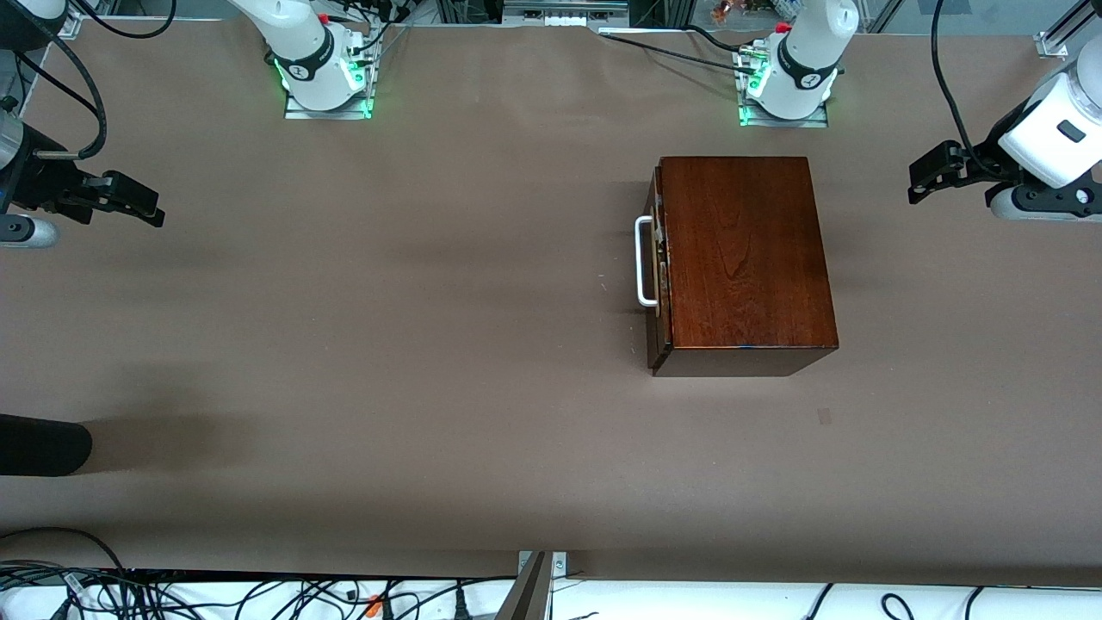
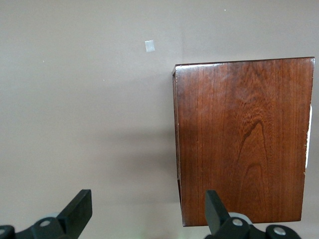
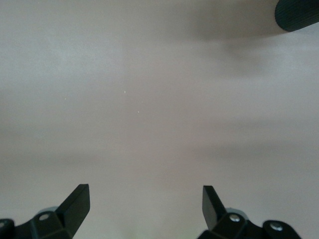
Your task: Open drawer, take yellow block, close drawer
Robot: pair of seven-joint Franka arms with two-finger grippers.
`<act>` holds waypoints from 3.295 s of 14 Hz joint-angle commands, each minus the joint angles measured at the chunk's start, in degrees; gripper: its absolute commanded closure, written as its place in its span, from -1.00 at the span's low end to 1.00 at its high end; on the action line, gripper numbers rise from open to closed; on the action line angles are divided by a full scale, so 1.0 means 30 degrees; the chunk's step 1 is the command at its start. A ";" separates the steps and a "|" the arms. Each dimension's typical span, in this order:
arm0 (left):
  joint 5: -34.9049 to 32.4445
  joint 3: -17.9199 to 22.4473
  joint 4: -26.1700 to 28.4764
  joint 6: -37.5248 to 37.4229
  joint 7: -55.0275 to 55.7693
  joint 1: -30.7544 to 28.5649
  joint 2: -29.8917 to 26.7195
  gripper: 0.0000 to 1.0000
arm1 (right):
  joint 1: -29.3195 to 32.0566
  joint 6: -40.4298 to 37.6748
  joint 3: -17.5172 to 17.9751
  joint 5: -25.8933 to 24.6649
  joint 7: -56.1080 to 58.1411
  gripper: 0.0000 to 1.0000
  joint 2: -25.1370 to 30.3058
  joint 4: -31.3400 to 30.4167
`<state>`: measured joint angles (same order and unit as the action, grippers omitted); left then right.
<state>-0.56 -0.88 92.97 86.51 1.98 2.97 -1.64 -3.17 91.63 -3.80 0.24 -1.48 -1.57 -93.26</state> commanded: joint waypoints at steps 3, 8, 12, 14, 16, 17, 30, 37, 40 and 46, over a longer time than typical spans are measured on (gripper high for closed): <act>0.0156 0.0030 -0.0699 -0.0595 0.0045 0.0183 0.0838 -1.00 | 0.0091 -0.0192 0.0152 -0.0051 -0.0062 -1.00 0.0143 0.0030; 0.0185 -0.0465 -0.0610 -0.0653 -0.0219 0.0503 0.1216 -1.00 | 0.0091 -0.0192 0.0152 -0.0051 -0.0062 -1.00 0.0113 0.0030; 0.0156 -0.2163 -0.0698 -0.0361 -0.0953 0.0768 0.1950 -1.00 | 0.0091 -0.0192 0.0152 -0.0051 -0.0062 -1.00 0.0113 0.0030; 0.0069 -0.3304 -0.0757 -0.0302 -0.0953 0.0885 0.2506 -1.00 | 0.0091 -0.0192 0.0152 -0.0051 -0.0062 -1.00 0.0113 0.0030; -0.0048 -0.4738 -0.1487 -0.0331 -0.0953 0.0886 0.3411 -1.00 | 0.0091 -0.0192 0.0152 -0.0051 -0.0062 -1.00 0.0113 0.0030; -0.0020 -0.5384 -0.1751 -0.0331 -0.0953 0.0886 0.3794 -1.00 | 0.0091 -0.0192 0.0152 -0.0051 -0.0062 -1.00 0.0113 0.0001; -0.1333 -0.7119 -0.2486 0.3210 0.4130 0.3515 0.7925 -1.00 | 0.0061 -0.0192 0.0152 -0.0051 -0.0062 -1.00 0.0113 0.0030; -0.7019 -0.7089 -0.2283 0.4790 1.3774 0.7155 1.0357 -1.00 | 0.0061 -0.0192 0.0152 -0.0051 -0.0062 -1.00 0.0113 0.0030; -0.7370 -0.7060 -0.1930 0.5352 1.6441 0.7856 1.1121 -1.00 | 0.0061 -0.0192 0.0152 -0.0051 -0.0062 -1.00 0.0113 0.0030; -0.8281 -0.7060 -0.0146 0.6111 1.7239 0.7830 1.0976 -1.00 | 0.0061 -0.0192 0.0152 -0.0051 -0.0033 -1.00 0.0084 0.0001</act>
<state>-23.72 -22.38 89.81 102.95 52.50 26.47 32.57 -3.20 91.59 -3.71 0.24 -1.48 -1.64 -93.26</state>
